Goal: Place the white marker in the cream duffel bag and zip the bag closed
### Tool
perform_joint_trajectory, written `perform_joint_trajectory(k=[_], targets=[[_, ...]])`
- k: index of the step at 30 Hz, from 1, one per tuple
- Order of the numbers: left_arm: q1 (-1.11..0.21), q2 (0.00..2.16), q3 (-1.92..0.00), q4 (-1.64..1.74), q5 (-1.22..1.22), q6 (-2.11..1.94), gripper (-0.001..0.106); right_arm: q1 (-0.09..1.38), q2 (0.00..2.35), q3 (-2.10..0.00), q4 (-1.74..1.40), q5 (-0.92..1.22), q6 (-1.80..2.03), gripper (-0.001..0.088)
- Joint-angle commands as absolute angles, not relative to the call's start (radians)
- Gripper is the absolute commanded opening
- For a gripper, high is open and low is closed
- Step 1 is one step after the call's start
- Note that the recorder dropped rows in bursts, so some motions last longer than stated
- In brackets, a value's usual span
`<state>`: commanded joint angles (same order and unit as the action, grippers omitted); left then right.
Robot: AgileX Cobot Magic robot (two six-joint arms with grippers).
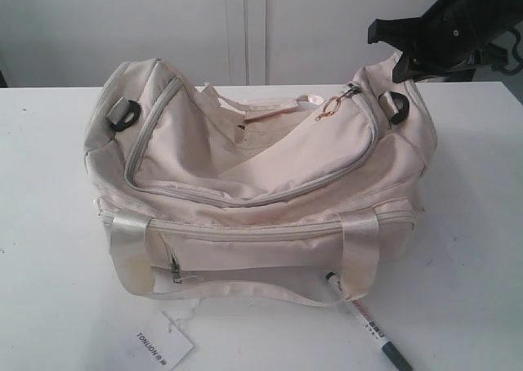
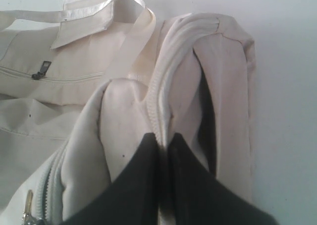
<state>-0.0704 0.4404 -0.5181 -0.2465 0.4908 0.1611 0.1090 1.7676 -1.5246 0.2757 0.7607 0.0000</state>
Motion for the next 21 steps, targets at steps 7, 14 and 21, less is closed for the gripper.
perform_joint_trajectory(k=[7,14,21], targets=[[-0.070,0.573,-0.572,-0.429,0.491,0.350,0.000,0.109,1.768,-1.525,0.276,0.761,0.000,0.0000],[-0.070,0.683,-0.606,-0.620,0.480,0.515,0.000,0.109,1.768,-1.525,0.276,0.761,0.000,0.0000],[-0.070,0.792,-0.640,-0.849,0.490,0.730,0.000,0.109,1.768,-1.525,0.276,0.759,0.000,0.0000]])
